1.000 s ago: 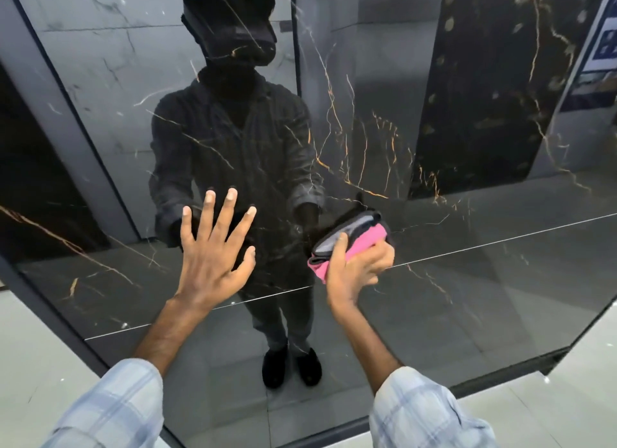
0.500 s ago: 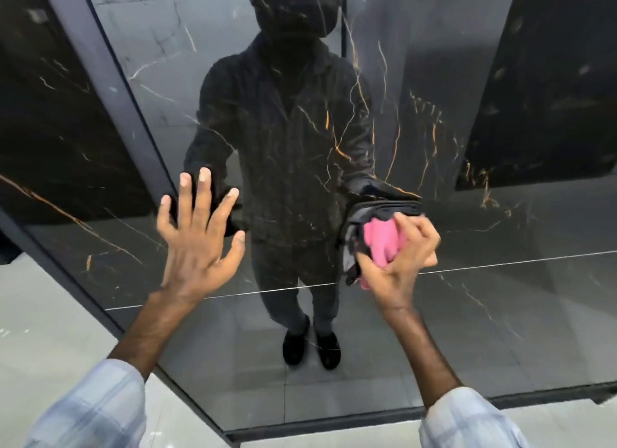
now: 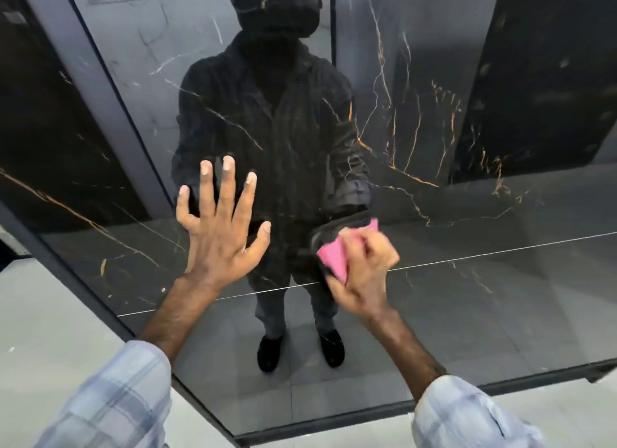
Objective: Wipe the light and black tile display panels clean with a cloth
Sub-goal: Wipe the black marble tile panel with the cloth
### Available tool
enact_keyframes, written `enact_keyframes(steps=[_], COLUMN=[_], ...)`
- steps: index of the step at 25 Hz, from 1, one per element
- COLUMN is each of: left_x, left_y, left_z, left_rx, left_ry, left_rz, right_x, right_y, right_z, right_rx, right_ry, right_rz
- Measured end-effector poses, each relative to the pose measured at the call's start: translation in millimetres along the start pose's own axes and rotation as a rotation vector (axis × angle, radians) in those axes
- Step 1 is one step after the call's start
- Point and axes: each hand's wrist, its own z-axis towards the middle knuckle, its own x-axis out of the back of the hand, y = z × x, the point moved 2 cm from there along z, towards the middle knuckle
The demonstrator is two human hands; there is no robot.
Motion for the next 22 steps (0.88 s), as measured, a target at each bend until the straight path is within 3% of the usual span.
enact_keyframes(steps=[2, 4, 6, 9, 11, 12, 15, 17, 18, 20, 22], left_x=[-7.0, -10.2, -11.8, -14.7, -15.4, -15.0, -13.7, -12.3, -11.1, -3.8, 11.4], left_y=[-1.3, 0.4, 2.9, 3.3, 3.5, 4.0, 4.6, 3.5, 3.3, 3.0, 2.5], left_z=[-2.2, -2.3, -0.7, -1.0, -2.1, -2.4, -0.5, 0.1, -0.5, -2.8, 3.4], left_rx=[-0.002, 0.003, -0.002, -0.006, 0.0, 0.0, 0.006, 0.002, -0.001, 0.011, 0.026], left_ry=[0.03, 0.061, 0.093, 0.118, 0.11, 0.109, 0.104, 0.094, 0.094, 0.096, 0.144], left_rz=[0.018, 0.02, 0.008, 0.001, 0.004, 0.004, 0.0, -0.005, -0.016, -0.104, -0.232], right_x=[-6.6, 13.2, 43.0, 76.4, 61.3, 45.4, -0.4, 2.3, 11.7, 41.9, 78.4], right_y=[6.9, 22.9, 35.0, 48.4, 34.0, 22.1, -5.1, 2.6, 6.6, 9.7, 14.2], right_z=[-19.1, 8.8, 60.3, 115.2, 104.7, 86.4, 12.2, 14.8, 35.4, 90.2, 146.4], right_rx=[0.378, 0.487, 0.297, -0.271, -0.354, -0.25, 0.433, 0.629, 0.645, 0.507, 0.152], right_ry=[-0.216, -0.194, 0.019, 0.46, 0.48, 0.367, -0.114, -0.226, -0.192, -0.002, 0.246], right_rz=[-0.144, -0.165, -0.111, 0.117, 0.064, 0.004, -0.256, -0.274, -0.253, -0.213, -0.114])
